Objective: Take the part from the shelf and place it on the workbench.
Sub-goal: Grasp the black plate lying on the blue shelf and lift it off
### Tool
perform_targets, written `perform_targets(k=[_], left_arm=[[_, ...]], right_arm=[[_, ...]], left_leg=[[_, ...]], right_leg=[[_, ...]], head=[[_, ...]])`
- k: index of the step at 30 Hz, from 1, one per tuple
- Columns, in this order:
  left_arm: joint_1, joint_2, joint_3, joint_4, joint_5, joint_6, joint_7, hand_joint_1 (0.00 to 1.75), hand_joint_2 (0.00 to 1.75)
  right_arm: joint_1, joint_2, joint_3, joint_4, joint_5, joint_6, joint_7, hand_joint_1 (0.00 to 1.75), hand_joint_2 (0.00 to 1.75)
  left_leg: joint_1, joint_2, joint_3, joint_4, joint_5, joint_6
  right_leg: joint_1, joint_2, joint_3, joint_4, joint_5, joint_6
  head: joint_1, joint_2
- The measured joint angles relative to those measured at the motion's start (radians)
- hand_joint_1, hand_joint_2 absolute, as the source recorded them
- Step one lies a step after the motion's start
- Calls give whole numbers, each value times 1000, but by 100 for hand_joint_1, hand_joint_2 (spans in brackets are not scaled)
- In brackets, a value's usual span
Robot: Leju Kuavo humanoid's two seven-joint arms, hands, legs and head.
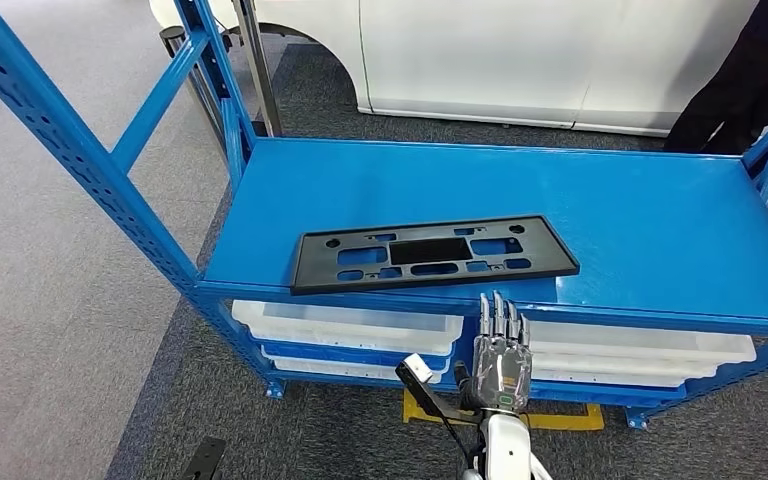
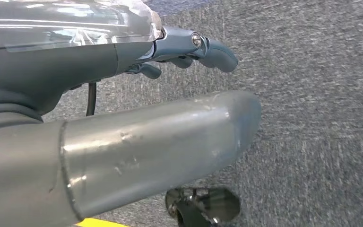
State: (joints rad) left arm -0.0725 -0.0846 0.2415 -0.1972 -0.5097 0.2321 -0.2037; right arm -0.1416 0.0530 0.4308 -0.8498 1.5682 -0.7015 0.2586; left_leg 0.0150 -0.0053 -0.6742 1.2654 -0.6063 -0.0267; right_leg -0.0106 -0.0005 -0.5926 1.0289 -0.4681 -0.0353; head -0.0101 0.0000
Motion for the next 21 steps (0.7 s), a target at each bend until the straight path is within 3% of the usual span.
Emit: perform_targets(k=[1, 2, 4, 6, 8, 11, 14, 15, 16, 17, 19, 21], left_arm=[[2, 1, 0, 0, -2, -1, 0, 0, 0], [3, 2, 0, 0, -4, -1, 0, 0, 0], [3, 4, 0, 0, -8, -2, -1, 0, 0], [2, 6, 0, 0, -9, -3, -1, 0, 0], [2, 8, 0, 0, -10, -3, -1, 0, 0], [5, 9, 1, 0, -10, -3, -2, 0, 0], [4, 9, 2, 0, -10, -3, -2, 0, 0], [4, 9, 2, 0, -10, -4, -2, 0, 0], [5, 9, 2, 0, -10, -4, -2, 0, 0], [6, 9, 2, 0, -10, -4, -2, 0, 0], [6, 9, 2, 0, -11, -4, -2, 0, 0], [6, 9, 3, 0, -13, -4, -3, 0, 0]], right_arm=[[1, 3, -12, -8, 0, 0, -15, 0, 175], [2, 6, -27, -21, 0, 0, -33, 0, 175], [2, 17, -58, -52, 0, 0, -67, 0, 175], [-1, 26, -81, -76, -1, 0, -83, 0, 175], [-1, 31, -95, -91, -1, 0, -88, 0, 175], [-2, 36, -109, -108, -2, -1, -89, 0, 175], [0, 36, -117, -115, -2, 0, -90, 0, 175], [2, 36, -119, -115, -3, 0, -90, 0, 175], [3, 36, -121, -115, -3, 0, -90, 0, 175], [4, 36, -123, -116, -3, 0, -92, 0, 175], [4, 36, -127, -124, -3, 0, -105, 0, 175], [4, 39, -134, -145, -5, 0, -134, 0, 175]], left_leg=[[0, 0, -16, 22, 5, 0], [0, 0, -11, 1, 31, 2], [-3, 0, 43, -126, 109, 14], [-9, 2, 92, -229, 146, 29], [-14, 1, 101, -252, 144, 37], [-6, 2, 111, -273, 152, 52], [-3, 4, 117, -280, 153, 62], [-3, 4, 117, -279, 152, 63], [-3, 4, 118, -278, 150, 63], [-3, 3, 120, -276, 147, 62], [-2, 1, 126, -271, 138, 56], [-6, -1, 128, -263, 128, 46]], right_leg=[[1, 0, 2, 1, -2, -1], [2, 1, 5, 1, -4, -1], [4, 3, 14, 2, -10, 2], [6, 3, 18, 3, -14, 8], [7, 2, 17, 1, -14, 18], [7, 2, 10, 22, -32, 35], [3, 2, -67, 182, -115, 46], [1, 2, -99, 239, -134, 50], [-1, 1, -118, 269, -134, 52], [-4, 1, -119, 261, -114, 54], [-8, 1, -71, 146, -38, 54], [-6, 1, -21, 39, 2, 49]], head=[[0, 0], [0, 0], [0, 0], [0, 0], [0, 0], [1, 0], [1, 0], [1, 0], [1, 0], [1, 0], [1, 0], [1, 0]])
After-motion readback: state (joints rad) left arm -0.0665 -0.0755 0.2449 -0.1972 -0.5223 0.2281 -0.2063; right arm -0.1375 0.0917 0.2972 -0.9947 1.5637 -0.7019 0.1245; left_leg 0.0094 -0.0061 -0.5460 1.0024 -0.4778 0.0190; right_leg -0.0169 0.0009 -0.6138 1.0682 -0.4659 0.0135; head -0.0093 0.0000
